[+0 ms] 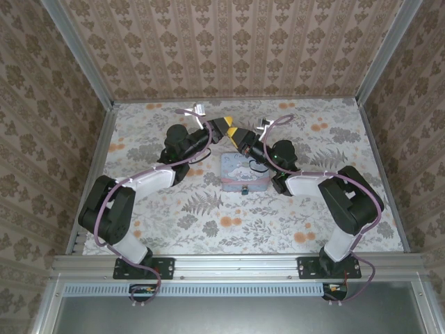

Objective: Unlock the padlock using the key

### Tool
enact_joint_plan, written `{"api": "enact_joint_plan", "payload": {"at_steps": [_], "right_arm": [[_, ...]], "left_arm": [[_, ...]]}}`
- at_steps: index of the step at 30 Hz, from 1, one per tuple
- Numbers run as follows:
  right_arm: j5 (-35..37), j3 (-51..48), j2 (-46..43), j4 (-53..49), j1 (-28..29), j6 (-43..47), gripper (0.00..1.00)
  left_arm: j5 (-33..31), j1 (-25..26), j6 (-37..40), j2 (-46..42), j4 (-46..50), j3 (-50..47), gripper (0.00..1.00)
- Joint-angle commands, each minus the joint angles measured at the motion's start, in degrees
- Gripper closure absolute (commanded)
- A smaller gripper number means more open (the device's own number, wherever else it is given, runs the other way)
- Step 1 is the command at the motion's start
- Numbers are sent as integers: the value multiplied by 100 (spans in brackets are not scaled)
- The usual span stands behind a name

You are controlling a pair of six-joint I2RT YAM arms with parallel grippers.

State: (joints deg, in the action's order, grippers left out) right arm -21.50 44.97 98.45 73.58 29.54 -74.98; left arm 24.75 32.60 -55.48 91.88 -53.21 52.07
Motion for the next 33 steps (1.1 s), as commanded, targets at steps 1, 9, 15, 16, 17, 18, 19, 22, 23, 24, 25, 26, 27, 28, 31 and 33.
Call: {"api": "enact_joint_plan", "payload": {"at_steps": [1, 9, 15, 16, 17, 18, 19, 22, 23, 24, 25, 26, 27, 28, 31, 33], "right_arm": [[-157, 178, 58, 310, 52, 98, 71], [-202, 135, 82, 300, 57, 98, 80], [-202, 116, 99, 305, 52, 99, 89], [-205, 117, 97, 306, 52, 98, 92], [-207, 114, 87, 306, 47, 98, 96], [-211, 113, 80, 306, 37, 98, 100], [-202, 100, 69, 305, 27, 108, 100], [-123, -3, 26, 295, -40, 124, 100], [-101, -59, 0, 291, -76, 124, 100], [-92, -104, -32, 289, -115, 137, 100], [-99, -158, -64, 297, -155, 158, 100], [-102, -222, -100, 284, -205, 180, 100], [-120, -263, -116, 290, -247, 186, 100], [-166, -302, -140, 293, -293, 209, 100], [-270, -421, -233, 277, -402, 289, 100], [-337, -495, -265, 269, -455, 324, 100]], "left_arm": [[-17, 37, -89, 57, -216, -20, 100], [-38, 10, -144, 83, -201, -26, 100], [-23, 1, -142, 89, -163, -13, 100], [-22, 1, -147, 98, -156, -15, 100], [-29, 1, -147, 96, -160, -11, 100], [-24, 1, -146, 97, -163, -8, 100], [-14, 1, -145, 94, -163, -3, 100], [-17, -7, -156, 88, -147, -3, 100], [-14, -13, -171, 79, -137, 2, 100], [-15, -32, -186, 71, -126, 0, 100], [-15, -57, -227, 53, -126, -16, 93], [-30, -98, -276, 28, -132, -36, 83], [-45, -136, -310, -6, -161, -78, 76], [-76, -184, -352, -57, -193, -129, 67], [-72, -359, -434, -273, -191, -297, 52], [-27, -478, -449, -439, -108, -388, 48]]}}
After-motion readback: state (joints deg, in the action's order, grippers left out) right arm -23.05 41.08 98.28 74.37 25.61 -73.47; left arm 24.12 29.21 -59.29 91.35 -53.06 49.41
